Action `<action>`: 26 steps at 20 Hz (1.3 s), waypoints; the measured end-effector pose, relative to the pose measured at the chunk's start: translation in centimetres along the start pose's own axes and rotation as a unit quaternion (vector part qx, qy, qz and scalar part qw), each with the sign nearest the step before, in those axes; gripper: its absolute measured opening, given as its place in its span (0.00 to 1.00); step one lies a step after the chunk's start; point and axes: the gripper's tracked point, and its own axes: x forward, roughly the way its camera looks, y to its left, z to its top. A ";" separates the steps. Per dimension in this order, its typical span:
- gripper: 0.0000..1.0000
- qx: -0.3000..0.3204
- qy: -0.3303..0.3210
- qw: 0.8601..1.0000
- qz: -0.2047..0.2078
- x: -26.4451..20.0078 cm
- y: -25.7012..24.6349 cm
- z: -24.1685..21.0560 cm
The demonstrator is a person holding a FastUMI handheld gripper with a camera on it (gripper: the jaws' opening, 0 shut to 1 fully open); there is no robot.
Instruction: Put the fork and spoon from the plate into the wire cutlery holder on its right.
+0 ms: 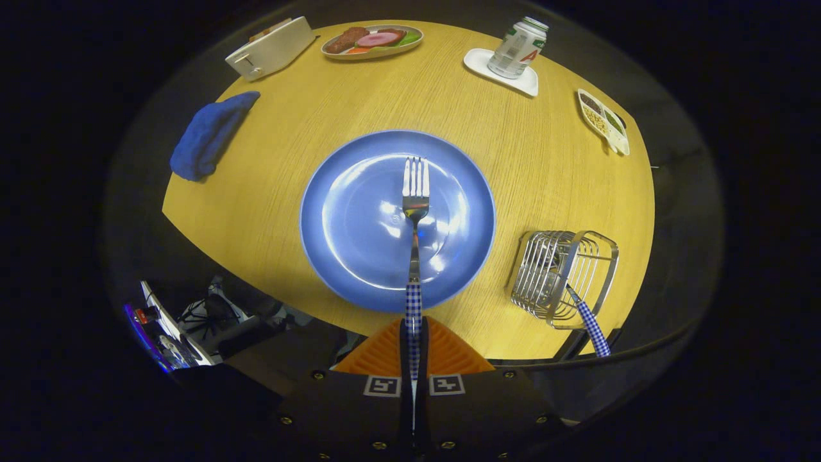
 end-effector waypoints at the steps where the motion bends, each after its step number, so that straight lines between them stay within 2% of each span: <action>1: 0.02 -0.002 0.000 1.000 -0.003 -0.6 -0.5 -0.3; 7: 0.02 -0.002 0.003 1.000 -0.017 -3.4 -3.0 -2.6; 13: 0.02 -0.031 0.046 0.998 -0.039 -5.7 -6.4 -5.8; 19: 0.02 -0.050 0.070 0.994 -0.065 -7.7 -9.9 -6.9; 26: 0.02 -0.045 0.099 0.991 -0.078 -8.8 -12.6 -7.7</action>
